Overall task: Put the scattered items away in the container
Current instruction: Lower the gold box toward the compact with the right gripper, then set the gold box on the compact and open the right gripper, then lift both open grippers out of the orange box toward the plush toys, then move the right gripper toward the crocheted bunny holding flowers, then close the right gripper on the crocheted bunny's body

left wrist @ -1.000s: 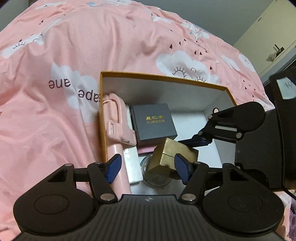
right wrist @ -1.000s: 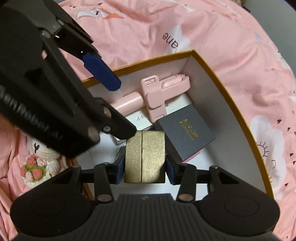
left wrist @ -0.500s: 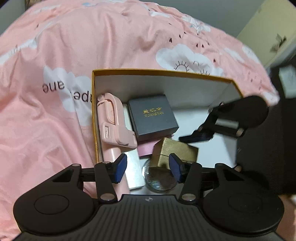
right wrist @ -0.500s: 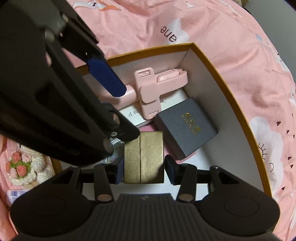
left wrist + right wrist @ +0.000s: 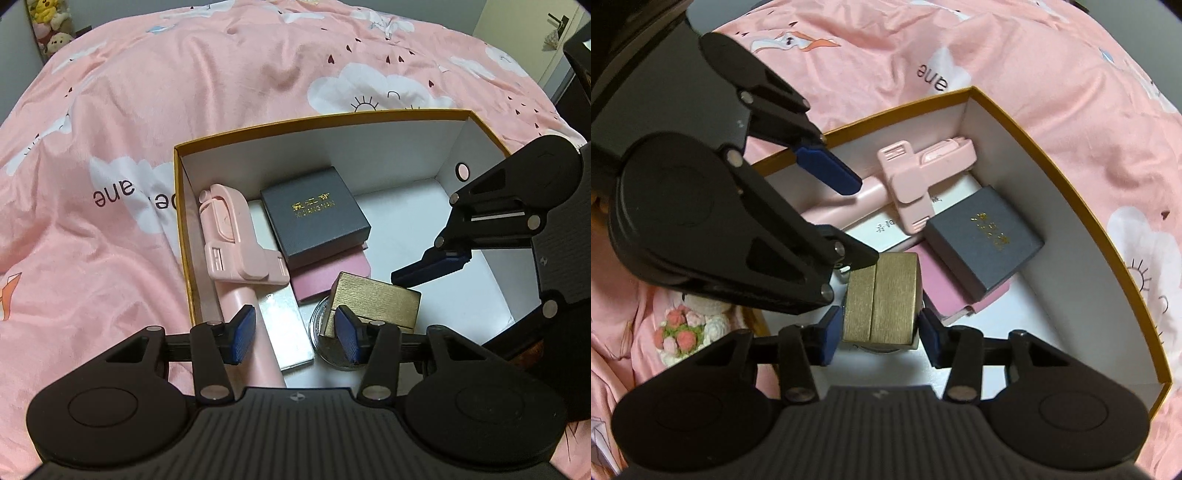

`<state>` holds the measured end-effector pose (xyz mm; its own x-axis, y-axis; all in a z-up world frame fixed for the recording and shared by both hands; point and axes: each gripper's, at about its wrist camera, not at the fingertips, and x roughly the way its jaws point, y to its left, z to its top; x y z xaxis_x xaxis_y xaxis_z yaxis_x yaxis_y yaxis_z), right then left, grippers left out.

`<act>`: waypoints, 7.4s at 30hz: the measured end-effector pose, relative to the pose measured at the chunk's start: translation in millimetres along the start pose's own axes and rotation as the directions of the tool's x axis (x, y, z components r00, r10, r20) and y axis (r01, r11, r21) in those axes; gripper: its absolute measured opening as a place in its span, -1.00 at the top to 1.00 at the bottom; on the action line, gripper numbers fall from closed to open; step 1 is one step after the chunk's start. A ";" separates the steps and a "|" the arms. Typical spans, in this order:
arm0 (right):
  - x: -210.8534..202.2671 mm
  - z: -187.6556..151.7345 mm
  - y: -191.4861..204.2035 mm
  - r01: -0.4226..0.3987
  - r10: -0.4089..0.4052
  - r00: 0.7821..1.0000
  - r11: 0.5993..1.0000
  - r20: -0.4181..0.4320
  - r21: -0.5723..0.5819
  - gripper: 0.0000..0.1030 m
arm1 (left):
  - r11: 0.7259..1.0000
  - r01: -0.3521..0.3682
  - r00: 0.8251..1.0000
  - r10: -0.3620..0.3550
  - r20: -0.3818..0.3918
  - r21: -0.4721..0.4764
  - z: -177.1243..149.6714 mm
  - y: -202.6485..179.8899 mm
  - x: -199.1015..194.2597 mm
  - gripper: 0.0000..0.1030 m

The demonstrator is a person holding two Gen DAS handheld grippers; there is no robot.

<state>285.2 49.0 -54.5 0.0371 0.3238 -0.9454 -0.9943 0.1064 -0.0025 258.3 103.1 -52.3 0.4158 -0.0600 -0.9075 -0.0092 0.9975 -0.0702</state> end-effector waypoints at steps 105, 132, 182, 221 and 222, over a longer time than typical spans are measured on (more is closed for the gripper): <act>-39.2 -22.1 3.0 0.067 -0.090 0.993 0.965 0.080 0.255 0.00 | 0.995 0.044 0.993 -0.034 0.110 -0.089 -25.8 1.1 -75.6 -0.05; -69.5 -117.1 169.2 0.134 -0.371 0.823 0.862 0.430 0.488 -0.25 | 0.968 -0.106 0.959 0.161 0.233 -0.229 -174.1 -14.4 -123.8 -0.24; 21.1 -80.3 198.4 0.190 -0.275 0.917 0.938 0.288 0.291 -0.53 | 0.950 -0.080 0.981 0.129 0.148 -0.302 -206.0 6.6 -91.9 -0.40; 19.4 -110.1 154.9 0.254 -0.375 0.901 0.863 0.217 0.437 -0.18 | 0.921 -0.037 0.993 0.078 0.091 -0.388 -173.5 29.9 -45.8 -0.30; 19.6 -110.2 154.6 0.249 -0.372 0.902 0.864 0.219 0.438 -0.19 | 0.921 -0.023 0.993 0.065 0.095 -0.388 -173.6 29.7 -45.6 -0.30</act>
<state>121.1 -31.8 -109.3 0.4248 0.4588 -0.7804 -0.8060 0.5842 -0.0952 81.2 129.0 -84.9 0.4990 0.0086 -0.8666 -0.3710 0.9058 -0.2047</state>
